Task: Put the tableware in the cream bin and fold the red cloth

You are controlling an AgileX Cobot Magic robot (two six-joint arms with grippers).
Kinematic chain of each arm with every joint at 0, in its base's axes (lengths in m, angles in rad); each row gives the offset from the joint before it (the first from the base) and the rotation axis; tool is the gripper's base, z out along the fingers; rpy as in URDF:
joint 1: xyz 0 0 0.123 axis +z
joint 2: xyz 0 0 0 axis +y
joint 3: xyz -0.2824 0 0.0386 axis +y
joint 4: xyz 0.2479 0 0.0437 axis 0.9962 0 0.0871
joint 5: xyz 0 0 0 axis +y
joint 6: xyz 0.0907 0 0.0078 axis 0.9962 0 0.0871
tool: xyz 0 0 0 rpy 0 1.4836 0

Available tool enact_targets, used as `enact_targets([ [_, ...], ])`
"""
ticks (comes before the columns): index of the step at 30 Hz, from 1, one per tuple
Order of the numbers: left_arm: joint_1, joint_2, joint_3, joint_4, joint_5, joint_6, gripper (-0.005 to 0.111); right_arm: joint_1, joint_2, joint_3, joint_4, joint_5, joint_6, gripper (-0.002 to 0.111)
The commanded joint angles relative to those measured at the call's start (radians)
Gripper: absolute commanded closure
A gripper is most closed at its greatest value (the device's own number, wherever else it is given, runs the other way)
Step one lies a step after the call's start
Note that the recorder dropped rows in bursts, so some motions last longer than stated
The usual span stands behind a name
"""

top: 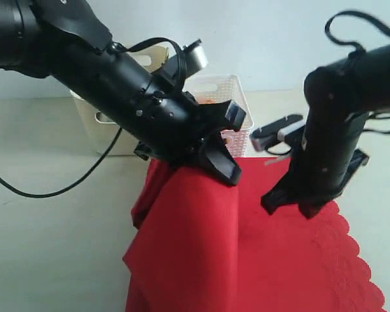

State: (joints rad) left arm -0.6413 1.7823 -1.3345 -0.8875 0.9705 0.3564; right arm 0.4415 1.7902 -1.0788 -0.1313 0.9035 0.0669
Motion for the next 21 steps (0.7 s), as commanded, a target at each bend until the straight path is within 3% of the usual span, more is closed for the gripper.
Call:
enact_targets([
  [1, -0.044, 0.038, -0.012, -0.047, -0.093, 0.028, 0.107, 0.001, -0.132, -0.074, -0.245, 0.126, 0.148, 0.108],
  [7, -0.126, 0.117, -0.014, -0.065, -0.272, 0.089, 0.103, -0.024, -0.221, -0.107, -0.312, 0.180, 0.162, 0.108],
  [10, -0.158, 0.156, -0.014, -0.070, -0.354, 0.183, 0.081, -0.054, -0.230, -0.107, -0.311, 0.200, 0.162, 0.108],
  [13, -0.169, 0.181, -0.016, -0.070, -0.381, 0.248, 0.047, -0.082, -0.230, -0.107, -0.303, 0.208, 0.162, 0.108],
  [15, -0.173, 0.184, -0.018, -0.064, -0.371, 0.380, 0.020, -0.095, -0.230, -0.107, -0.282, 0.194, 0.162, 0.108],
  [16, -0.173, 0.181, -0.018, -0.066, -0.369, 0.444, 0.013, -0.098, -0.230, -0.107, -0.273, 0.185, 0.160, 0.108],
  [18, -0.173, 0.169, -0.018, -0.066, -0.369, 0.496, 0.007, -0.101, -0.230, -0.107, -0.231, 0.164, 0.135, 0.108],
  [21, -0.173, 0.140, -0.018, -0.002, -0.341, 0.502, 0.010, -0.101, -0.230, -0.107, -0.157, 0.144, 0.084, 0.108],
])
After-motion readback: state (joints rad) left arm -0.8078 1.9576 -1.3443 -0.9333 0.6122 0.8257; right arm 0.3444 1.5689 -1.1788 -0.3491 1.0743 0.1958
